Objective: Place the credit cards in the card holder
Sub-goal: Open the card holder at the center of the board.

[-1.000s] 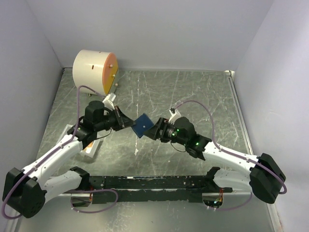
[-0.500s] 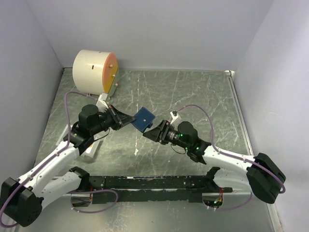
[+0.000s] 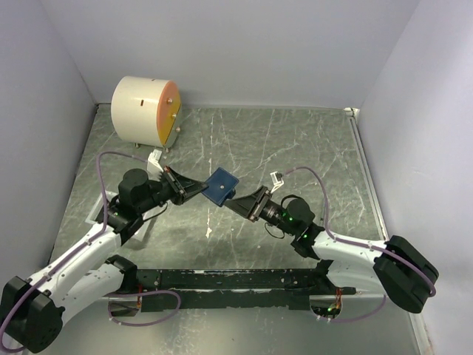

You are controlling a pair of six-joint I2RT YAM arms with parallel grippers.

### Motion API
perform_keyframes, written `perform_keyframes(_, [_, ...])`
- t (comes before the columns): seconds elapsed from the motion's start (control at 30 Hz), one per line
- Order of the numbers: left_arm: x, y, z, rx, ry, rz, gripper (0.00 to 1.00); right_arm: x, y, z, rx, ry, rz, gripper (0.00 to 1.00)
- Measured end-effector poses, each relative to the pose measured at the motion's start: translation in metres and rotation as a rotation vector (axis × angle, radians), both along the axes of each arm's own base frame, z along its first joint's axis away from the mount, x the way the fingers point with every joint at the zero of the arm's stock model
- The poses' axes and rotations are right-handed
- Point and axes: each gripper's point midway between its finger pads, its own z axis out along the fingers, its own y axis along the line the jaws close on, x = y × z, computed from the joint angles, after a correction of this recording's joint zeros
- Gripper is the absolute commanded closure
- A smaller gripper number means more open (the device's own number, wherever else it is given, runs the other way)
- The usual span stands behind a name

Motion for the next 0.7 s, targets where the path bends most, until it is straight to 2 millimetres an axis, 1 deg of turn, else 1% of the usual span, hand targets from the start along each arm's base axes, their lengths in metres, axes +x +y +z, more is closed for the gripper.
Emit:
perform_keyframes(0.07, [-0.0016,0.0002,-0.0013,-0.016,0.008,0.001,0.93,0.001,-0.0004,0.0079,0.027,-0.015,-0.005,0.62])
perform_keyframes(0.17, [-0.0045,-0.0006,-0.0011,-0.048,0.017,-0.006,0.93,0.002,-0.0003,0.014,0.053,-0.022,-0.008,0.64])
perform_keyframes(0.3, [-0.0061,-0.002,0.0034,-0.088,0.018,-0.013,0.93,0.0041,0.0015,0.0123,0.058,-0.009,-0.009,0.68])
perform_keyframes(0.43, [-0.0075,-0.0013,0.0074,-0.131,0.01,-0.01,0.93,0.0057,0.004,0.0105,0.064,0.011,-0.006,0.68])
perform_keyframes(0.5, [-0.0084,-0.0007,0.0076,-0.154,0.01,-0.008,0.93,0.0061,0.0051,0.0096,0.068,0.019,-0.003,0.66])
perform_keyframes(0.6, [-0.0096,-0.0007,0.008,-0.19,0.015,-0.01,0.93,0.0061,0.0068,0.0082,0.074,0.028,0.004,0.57])
perform_keyframes(0.7, [-0.0102,-0.0016,0.0077,-0.212,0.026,-0.016,0.93,0.006,0.0083,0.0081,0.077,0.034,0.01,0.56])
